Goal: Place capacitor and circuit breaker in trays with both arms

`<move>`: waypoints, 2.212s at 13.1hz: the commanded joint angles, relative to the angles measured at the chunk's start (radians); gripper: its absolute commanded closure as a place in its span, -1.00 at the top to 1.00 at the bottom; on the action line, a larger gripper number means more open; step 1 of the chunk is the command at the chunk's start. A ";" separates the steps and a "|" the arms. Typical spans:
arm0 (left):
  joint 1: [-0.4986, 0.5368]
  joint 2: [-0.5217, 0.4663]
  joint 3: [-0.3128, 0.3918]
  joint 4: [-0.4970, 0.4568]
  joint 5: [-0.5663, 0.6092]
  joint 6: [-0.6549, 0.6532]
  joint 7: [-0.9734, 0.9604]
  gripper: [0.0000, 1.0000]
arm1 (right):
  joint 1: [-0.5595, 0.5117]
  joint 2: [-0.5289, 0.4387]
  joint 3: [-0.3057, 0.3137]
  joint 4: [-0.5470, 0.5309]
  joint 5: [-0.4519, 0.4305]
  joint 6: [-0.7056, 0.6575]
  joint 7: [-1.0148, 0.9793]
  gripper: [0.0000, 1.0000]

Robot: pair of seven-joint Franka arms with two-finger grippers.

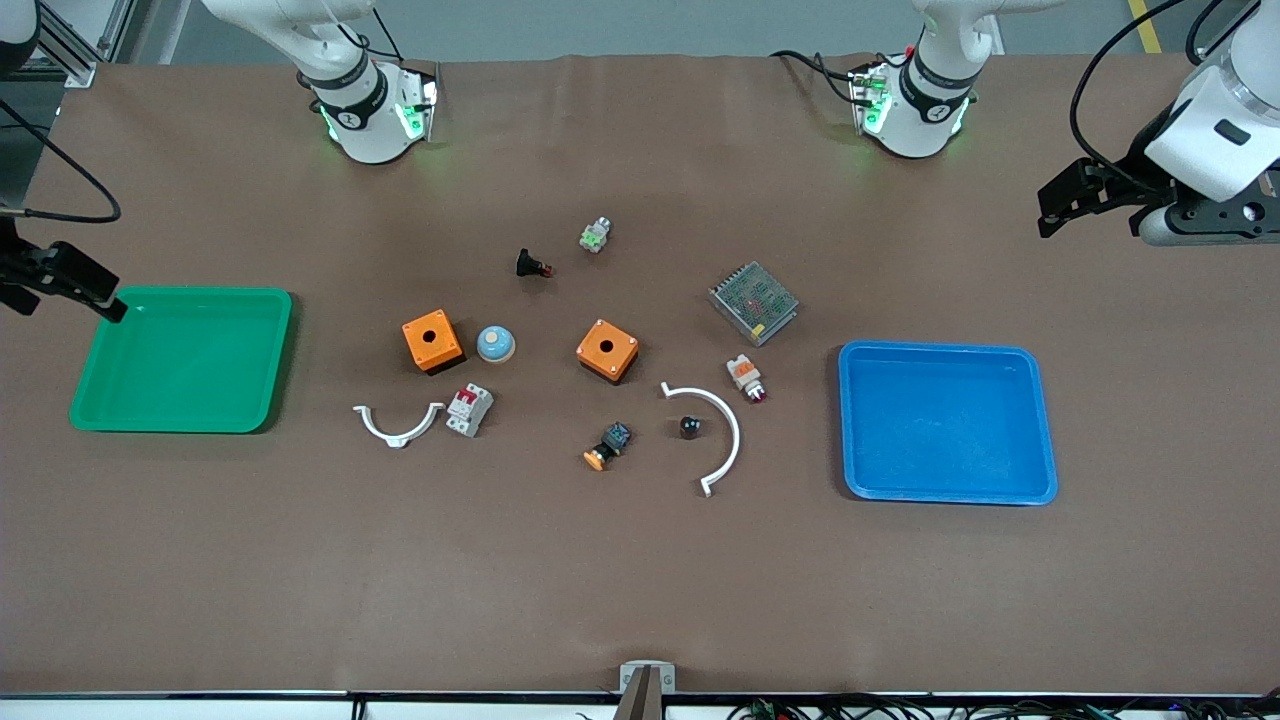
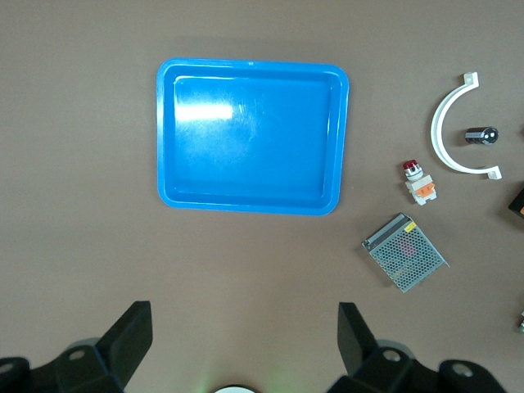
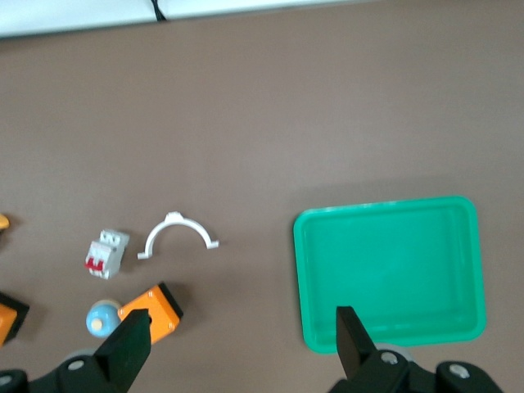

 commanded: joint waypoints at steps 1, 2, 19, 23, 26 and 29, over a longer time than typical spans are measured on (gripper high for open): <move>0.005 0.029 -0.003 0.036 -0.001 -0.023 0.025 1.00 | -0.020 -0.007 0.018 0.001 -0.014 -0.014 -0.007 0.99; -0.002 0.032 -0.003 0.047 -0.001 -0.023 0.023 1.00 | -0.020 -0.009 0.019 0.005 -0.013 -0.014 -0.007 0.99; -0.474 0.857 -0.013 0.251 0.071 0.680 -0.548 0.78 | 0.262 0.295 0.021 -0.122 0.107 0.229 0.685 0.99; -0.568 0.931 0.051 0.271 0.070 0.767 -0.630 0.32 | 0.377 0.439 0.021 -0.157 0.107 0.421 0.862 0.99; -0.575 0.964 0.054 0.271 0.070 0.828 -0.633 0.31 | 0.400 0.545 0.023 -0.162 0.119 0.510 0.867 0.99; -0.581 0.977 0.054 0.269 0.068 0.837 -0.653 0.29 | 0.422 0.614 0.023 -0.162 0.137 0.563 0.867 0.92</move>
